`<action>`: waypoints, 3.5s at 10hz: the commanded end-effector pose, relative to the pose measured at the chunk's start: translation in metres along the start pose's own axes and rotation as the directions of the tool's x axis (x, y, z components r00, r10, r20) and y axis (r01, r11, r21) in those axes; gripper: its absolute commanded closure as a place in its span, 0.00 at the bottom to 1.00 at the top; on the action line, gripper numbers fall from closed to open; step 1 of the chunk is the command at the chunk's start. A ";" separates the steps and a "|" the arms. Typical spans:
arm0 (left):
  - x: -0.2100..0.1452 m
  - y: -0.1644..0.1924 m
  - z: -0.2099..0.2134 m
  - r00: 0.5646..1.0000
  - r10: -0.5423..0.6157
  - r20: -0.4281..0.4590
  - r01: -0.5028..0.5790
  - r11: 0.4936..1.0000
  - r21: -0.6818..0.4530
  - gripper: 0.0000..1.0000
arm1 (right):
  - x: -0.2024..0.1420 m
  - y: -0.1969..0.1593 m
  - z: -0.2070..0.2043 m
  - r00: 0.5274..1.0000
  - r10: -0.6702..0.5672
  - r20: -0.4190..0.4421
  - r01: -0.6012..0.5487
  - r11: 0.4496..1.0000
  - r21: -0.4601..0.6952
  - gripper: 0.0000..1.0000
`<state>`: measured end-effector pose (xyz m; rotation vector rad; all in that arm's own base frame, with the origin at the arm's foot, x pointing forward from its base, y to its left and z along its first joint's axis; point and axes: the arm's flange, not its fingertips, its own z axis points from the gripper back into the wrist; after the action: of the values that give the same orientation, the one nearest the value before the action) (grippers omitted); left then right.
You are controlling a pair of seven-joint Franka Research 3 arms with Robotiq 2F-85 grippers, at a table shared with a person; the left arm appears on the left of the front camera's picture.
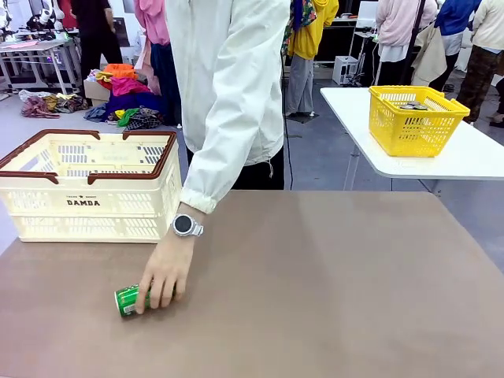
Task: Place the drinks into the Shopping basket.
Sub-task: Pick up one drink and place it into the Shopping basket.
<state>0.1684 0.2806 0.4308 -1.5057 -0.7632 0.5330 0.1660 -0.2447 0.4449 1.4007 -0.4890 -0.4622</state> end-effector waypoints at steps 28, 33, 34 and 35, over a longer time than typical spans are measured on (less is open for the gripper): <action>-0.230 -0.052 -0.403 -0.211 -0.296 -0.931 0.958 0.127 -0.257 0.00 | 0.000 0.004 -0.003 1.000 -0.002 0.009 0.002 1.000 0.017 0.00; -0.232 -0.037 -0.410 -0.330 -0.332 -0.884 0.911 0.132 -0.390 0.00 | 0.000 0.004 -0.003 1.000 -0.002 0.009 0.002 1.000 0.017 0.00; -0.237 -0.023 -0.411 -0.324 -0.320 -0.890 0.914 0.137 -0.381 0.00 | 0.000 0.004 -0.003 1.000 -0.002 0.009 0.002 1.000 0.017 0.00; -0.245 -0.005 -0.410 -0.316 -0.321 -0.893 0.916 0.142 -0.375 0.00 | 0.000 0.004 -0.003 1.000 -0.002 0.009 0.002 1.000 0.017 0.00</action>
<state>0.3081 -0.1794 0.4686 -0.1996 -0.3180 -1.1037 0.1665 -0.2447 0.4452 1.3992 -0.4855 -0.4633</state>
